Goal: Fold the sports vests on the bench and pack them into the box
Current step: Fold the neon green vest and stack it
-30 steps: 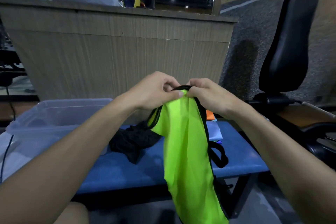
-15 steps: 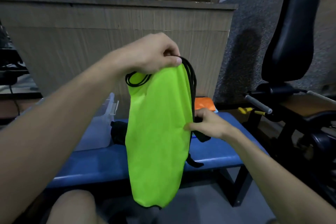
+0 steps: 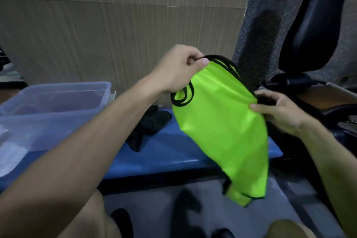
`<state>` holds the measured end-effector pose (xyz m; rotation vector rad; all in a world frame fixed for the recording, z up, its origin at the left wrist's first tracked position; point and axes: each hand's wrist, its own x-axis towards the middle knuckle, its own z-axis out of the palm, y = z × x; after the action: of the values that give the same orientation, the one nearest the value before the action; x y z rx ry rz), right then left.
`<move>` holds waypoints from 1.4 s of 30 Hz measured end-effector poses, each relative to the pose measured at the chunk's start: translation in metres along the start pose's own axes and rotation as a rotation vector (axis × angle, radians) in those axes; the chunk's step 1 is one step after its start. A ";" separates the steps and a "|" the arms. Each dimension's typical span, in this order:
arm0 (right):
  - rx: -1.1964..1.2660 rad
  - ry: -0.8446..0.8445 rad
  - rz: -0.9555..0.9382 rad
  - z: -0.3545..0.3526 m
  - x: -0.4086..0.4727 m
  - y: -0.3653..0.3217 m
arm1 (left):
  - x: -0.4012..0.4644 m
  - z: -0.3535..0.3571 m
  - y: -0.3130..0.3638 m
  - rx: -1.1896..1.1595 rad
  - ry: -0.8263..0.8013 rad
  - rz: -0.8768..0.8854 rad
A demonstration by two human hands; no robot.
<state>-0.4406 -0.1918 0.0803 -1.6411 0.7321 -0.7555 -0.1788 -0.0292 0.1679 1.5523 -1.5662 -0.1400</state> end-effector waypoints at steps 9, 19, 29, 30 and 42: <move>-0.858 -0.285 -0.154 0.108 0.157 -0.010 | -0.036 -0.037 -0.148 -0.092 0.159 -0.462; -1.082 -0.414 -0.168 0.296 0.210 0.119 | -0.110 -0.038 -0.280 0.828 0.039 -0.630; -1.229 -0.316 -0.142 0.305 0.196 0.125 | -0.116 0.011 -0.244 1.082 -0.268 -0.371; -1.224 -0.307 -0.159 0.301 0.189 0.119 | -0.114 0.021 -0.246 0.992 -0.388 -0.327; -0.811 0.524 -0.159 0.073 0.122 0.154 | -0.085 0.057 -0.291 0.960 -0.341 -0.321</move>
<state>-0.3201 -0.2734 -0.0712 -2.2675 1.4231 -1.1103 -0.0150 -0.0451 -0.0937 2.6382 -1.7348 0.2224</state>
